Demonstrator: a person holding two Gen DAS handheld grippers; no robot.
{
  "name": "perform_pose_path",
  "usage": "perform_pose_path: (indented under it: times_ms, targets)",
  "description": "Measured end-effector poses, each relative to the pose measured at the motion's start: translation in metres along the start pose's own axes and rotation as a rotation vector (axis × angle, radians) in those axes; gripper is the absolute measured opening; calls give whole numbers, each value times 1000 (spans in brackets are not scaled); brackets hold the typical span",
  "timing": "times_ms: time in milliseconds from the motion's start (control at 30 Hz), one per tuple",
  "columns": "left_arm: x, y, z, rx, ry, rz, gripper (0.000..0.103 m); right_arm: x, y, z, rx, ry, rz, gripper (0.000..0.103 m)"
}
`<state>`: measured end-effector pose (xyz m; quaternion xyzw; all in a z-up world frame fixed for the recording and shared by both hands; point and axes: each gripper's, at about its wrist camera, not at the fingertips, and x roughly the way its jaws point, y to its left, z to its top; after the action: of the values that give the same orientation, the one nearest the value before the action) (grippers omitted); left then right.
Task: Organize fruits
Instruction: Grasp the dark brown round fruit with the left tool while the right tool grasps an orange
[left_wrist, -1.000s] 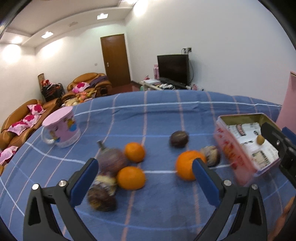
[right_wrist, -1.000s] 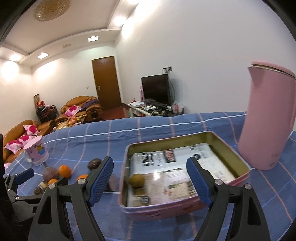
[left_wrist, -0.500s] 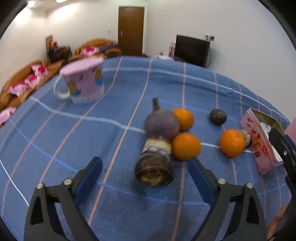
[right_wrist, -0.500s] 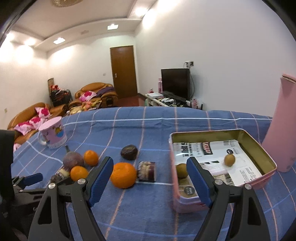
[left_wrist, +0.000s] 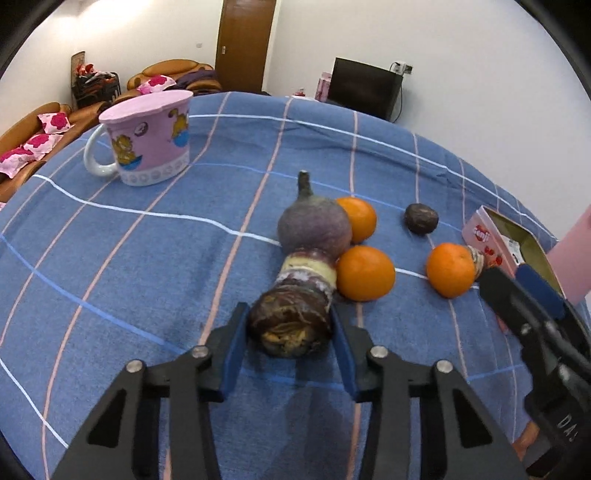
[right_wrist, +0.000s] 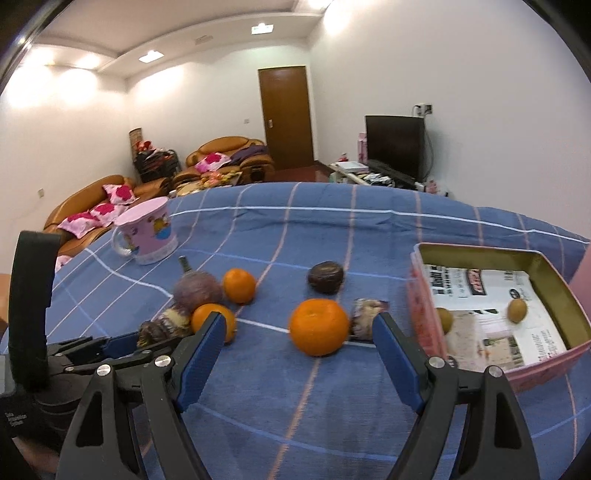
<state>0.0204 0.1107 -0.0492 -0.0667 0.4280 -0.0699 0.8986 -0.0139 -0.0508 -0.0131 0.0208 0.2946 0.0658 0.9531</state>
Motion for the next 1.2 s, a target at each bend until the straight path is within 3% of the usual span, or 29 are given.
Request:
perform_pose_path:
  times_ms: [200, 433, 700, 767, 900, 1000, 1200]
  targets:
    - [-12, 10, 2, -41, -65, 35, 45, 16, 18, 0, -39, 67, 67, 82]
    - [-26, 25, 8, -87, -159, 115, 45, 33, 35, 1, -64, 135, 114, 72]
    - [-50, 55, 8, -233, -279, 158, 45, 57, 53, 6, -111, 191, 126, 71]
    - [-51, 57, 9, -249, -292, 177, 45, 67, 58, 6, -123, 229, 119, 64]
    - [-47, 53, 10, -237, -289, 196, 45, 85, 63, 4, -133, 312, 113, 55]
    - [-44, 47, 10, -211, -290, 210, 45, 83, 65, 4, -148, 306, 118, 44]
    - [-48, 35, 9, -160, -336, 259, 45, 72, 56, 4, -109, 270, 138, 42]
